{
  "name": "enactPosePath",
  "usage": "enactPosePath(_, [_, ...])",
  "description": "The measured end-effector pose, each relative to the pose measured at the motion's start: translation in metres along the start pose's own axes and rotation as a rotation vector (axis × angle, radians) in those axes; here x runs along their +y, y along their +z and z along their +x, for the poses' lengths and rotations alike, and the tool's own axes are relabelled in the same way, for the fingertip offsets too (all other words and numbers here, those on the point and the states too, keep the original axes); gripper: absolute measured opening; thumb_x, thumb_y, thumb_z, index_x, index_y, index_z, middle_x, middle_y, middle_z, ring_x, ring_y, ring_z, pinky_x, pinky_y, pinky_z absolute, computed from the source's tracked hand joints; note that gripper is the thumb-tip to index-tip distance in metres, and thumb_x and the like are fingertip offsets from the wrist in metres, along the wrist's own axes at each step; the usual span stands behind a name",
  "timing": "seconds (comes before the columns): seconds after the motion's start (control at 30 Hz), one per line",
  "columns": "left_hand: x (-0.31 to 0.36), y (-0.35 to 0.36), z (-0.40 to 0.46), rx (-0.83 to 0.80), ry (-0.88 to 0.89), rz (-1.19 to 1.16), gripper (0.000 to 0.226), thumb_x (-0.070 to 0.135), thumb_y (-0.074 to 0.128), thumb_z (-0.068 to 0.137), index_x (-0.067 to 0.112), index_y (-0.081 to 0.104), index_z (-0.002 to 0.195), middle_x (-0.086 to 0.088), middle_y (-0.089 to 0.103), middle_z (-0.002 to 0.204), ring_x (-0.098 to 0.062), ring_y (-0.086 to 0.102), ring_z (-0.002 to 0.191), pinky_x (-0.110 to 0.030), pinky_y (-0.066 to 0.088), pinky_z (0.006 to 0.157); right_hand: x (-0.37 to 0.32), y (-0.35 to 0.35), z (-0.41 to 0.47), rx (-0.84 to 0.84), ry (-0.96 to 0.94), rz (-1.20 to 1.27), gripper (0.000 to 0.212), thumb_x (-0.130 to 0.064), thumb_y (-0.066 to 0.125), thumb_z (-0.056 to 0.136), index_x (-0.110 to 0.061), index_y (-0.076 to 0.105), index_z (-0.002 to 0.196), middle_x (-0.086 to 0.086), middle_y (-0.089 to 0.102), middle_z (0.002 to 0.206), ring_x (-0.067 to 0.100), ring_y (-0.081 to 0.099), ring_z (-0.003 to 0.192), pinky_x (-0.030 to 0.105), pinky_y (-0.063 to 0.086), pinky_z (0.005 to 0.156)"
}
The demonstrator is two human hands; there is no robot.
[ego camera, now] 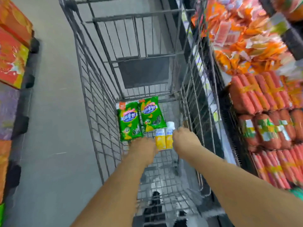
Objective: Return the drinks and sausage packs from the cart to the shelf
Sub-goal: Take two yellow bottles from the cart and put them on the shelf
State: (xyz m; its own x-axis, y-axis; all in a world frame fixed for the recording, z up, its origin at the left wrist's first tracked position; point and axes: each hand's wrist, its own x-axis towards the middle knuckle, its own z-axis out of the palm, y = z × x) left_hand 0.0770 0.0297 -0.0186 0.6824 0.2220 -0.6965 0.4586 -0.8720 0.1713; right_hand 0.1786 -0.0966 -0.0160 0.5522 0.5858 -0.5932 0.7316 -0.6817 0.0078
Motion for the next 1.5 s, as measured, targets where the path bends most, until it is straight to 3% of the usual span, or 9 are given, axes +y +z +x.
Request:
enactPosePath(0.27, [0.004, 0.056, 0.093, -0.015, -0.024, -0.074, 0.046, 0.041, 0.05, 0.098, 0.003, 0.054, 0.124, -0.021, 0.061, 0.124, -0.036, 0.058, 0.115, -0.041, 0.049, 0.09, 0.004, 0.072, 0.081, -0.042, 0.257, 0.375, 0.032, -0.027, 0.046, 0.096, -0.007, 0.051, 0.12, 0.017, 0.056, 0.123, 0.039, 0.058, 0.114, 0.044, 0.048, 0.09])
enactPosePath(0.43, [0.005, 0.072, 0.122, -0.022, -0.138, -0.331, 0.059, 0.046, 0.049, 0.099, -0.001, 0.044, 0.136, -0.022, 0.051, 0.135, -0.037, 0.051, 0.125, -0.042, 0.044, 0.098, 0.0, 0.094, 0.1, -0.113, 0.352, 0.606, 0.07, -0.035, 0.058, 0.093, 0.003, 0.025, 0.142, 0.021, 0.043, 0.135, 0.041, 0.05, 0.124, 0.045, 0.043, 0.096])
enactPosePath(0.63, [0.017, 0.08, 0.138, 0.051, -0.339, -0.778, 0.052, 0.032, 0.061, 0.093, -0.002, 0.046, 0.13, -0.022, 0.053, 0.132, -0.037, 0.056, 0.116, -0.034, 0.044, 0.083, -0.002, 0.102, 0.103, -0.092, 0.443, 0.811, 0.054, -0.031, 0.063, 0.09, -0.004, 0.035, 0.126, 0.018, 0.052, 0.127, 0.039, 0.055, 0.114, 0.047, 0.048, 0.091])
enactPosePath(0.8, [0.01, 0.084, 0.135, -0.048, -0.388, -0.794, 0.064, 0.049, 0.063, 0.089, -0.001, 0.05, 0.128, -0.02, 0.057, 0.126, -0.036, 0.06, 0.11, -0.034, 0.046, 0.076, -0.003, 0.093, 0.096, -0.098, 0.458, 0.694, 0.056, -0.035, 0.067, 0.088, -0.004, 0.036, 0.122, 0.016, 0.05, 0.128, 0.038, 0.049, 0.119, 0.044, 0.044, 0.092])
enactPosePath(1.1, [0.01, 0.059, 0.062, -0.158, -0.328, -0.854, 0.048, 0.052, 0.066, 0.08, 0.012, 0.067, 0.107, -0.009, 0.072, 0.094, -0.022, 0.071, 0.074, -0.026, 0.05, 0.055, -0.011, 0.049, 0.039, -0.119, 0.472, 0.723, 0.059, -0.03, 0.072, 0.085, -0.009, 0.034, 0.126, 0.018, 0.035, 0.133, 0.036, 0.053, 0.116, 0.04, 0.046, 0.087])
enactPosePath(1.17, [0.012, 0.043, 0.036, -0.151, -0.304, -0.898, 0.045, 0.054, 0.068, 0.077, 0.014, 0.069, 0.098, -0.01, 0.074, 0.095, -0.025, 0.073, 0.081, -0.033, 0.059, 0.068, -0.012, 0.03, 0.011, -0.129, 0.365, 0.648, 0.04, -0.039, 0.063, 0.091, -0.02, 0.042, 0.119, 0.019, 0.034, 0.133, 0.033, 0.046, 0.117, 0.036, 0.044, 0.091])
enactPosePath(1.23, [0.013, 0.023, 0.008, -0.116, -0.293, -0.941, 0.06, 0.064, 0.07, 0.063, 0.015, 0.072, 0.098, -0.011, 0.075, 0.098, -0.026, 0.074, 0.086, -0.041, 0.06, 0.082, -0.011, 0.01, -0.015, -0.088, 0.354, 0.663, 0.063, -0.046, 0.064, 0.088, -0.004, 0.038, 0.128, 0.017, 0.036, 0.13, 0.028, 0.046, 0.109, 0.031, 0.042, 0.083])
enactPosePath(1.4, [0.015, -0.041, -0.066, -0.006, -0.293, -0.889, 0.043, 0.054, 0.073, 0.079, 0.014, 0.066, 0.096, -0.007, 0.069, 0.095, -0.021, 0.064, 0.083, -0.027, 0.048, 0.071, -0.004, -0.057, -0.08, -0.049, 0.308, 0.808, 0.066, -0.026, 0.077, 0.077, 0.002, 0.04, 0.123, 0.015, 0.046, 0.124, 0.032, 0.059, 0.101, 0.036, 0.05, 0.079])
enactPosePath(1.5, [0.022, -0.078, -0.111, 0.08, -0.265, -0.935, 0.064, 0.059, 0.078, 0.062, 0.013, 0.064, 0.104, -0.005, 0.073, 0.102, -0.022, 0.071, 0.088, -0.042, 0.059, 0.082, 0.004, -0.099, -0.122, 0.041, 0.236, 0.792, 0.062, -0.027, 0.069, 0.084, 0.003, 0.036, 0.127, 0.015, 0.041, 0.124, 0.03, 0.054, 0.108, 0.032, 0.043, 0.081])
